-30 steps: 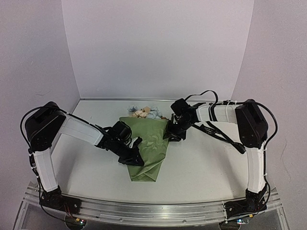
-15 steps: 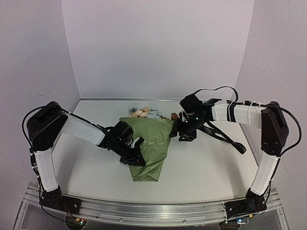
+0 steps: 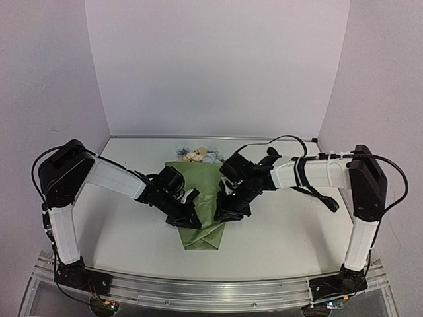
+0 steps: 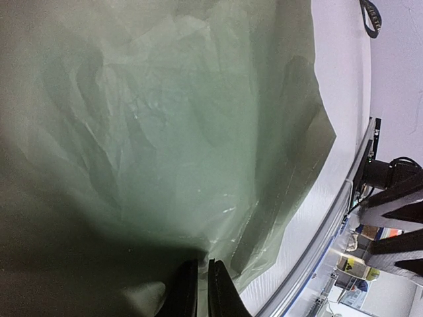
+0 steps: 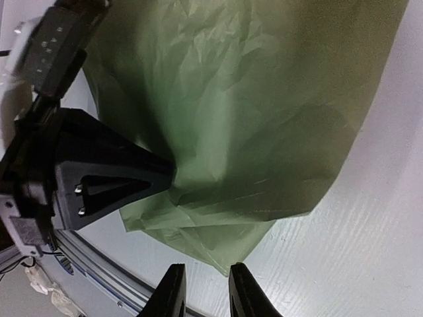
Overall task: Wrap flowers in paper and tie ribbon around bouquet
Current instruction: Press the fold line on the folded wrapping paper.
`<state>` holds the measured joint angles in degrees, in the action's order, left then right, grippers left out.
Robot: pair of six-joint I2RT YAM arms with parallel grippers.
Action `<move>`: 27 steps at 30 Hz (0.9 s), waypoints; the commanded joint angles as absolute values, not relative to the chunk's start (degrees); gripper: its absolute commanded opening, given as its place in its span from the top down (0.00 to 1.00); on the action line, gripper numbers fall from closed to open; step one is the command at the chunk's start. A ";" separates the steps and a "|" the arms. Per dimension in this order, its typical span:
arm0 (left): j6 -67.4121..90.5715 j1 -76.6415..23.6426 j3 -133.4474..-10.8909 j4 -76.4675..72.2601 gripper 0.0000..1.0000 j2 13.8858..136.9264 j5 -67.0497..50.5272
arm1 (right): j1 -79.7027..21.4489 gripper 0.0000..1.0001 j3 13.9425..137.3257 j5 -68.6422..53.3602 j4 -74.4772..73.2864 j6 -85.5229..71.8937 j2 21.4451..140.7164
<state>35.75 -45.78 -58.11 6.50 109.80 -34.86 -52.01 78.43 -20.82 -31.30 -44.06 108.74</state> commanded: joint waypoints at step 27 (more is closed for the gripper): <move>34.87 -46.09 -51.23 8.15 0.88 98.98 -36.38 | -51.46 0.86 77.24 -15.20 -27.63 -50.02 118.05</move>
<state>35.77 -45.82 -54.04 7.50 102.24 -34.95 -51.53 77.67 -17.51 -26.57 -49.31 117.25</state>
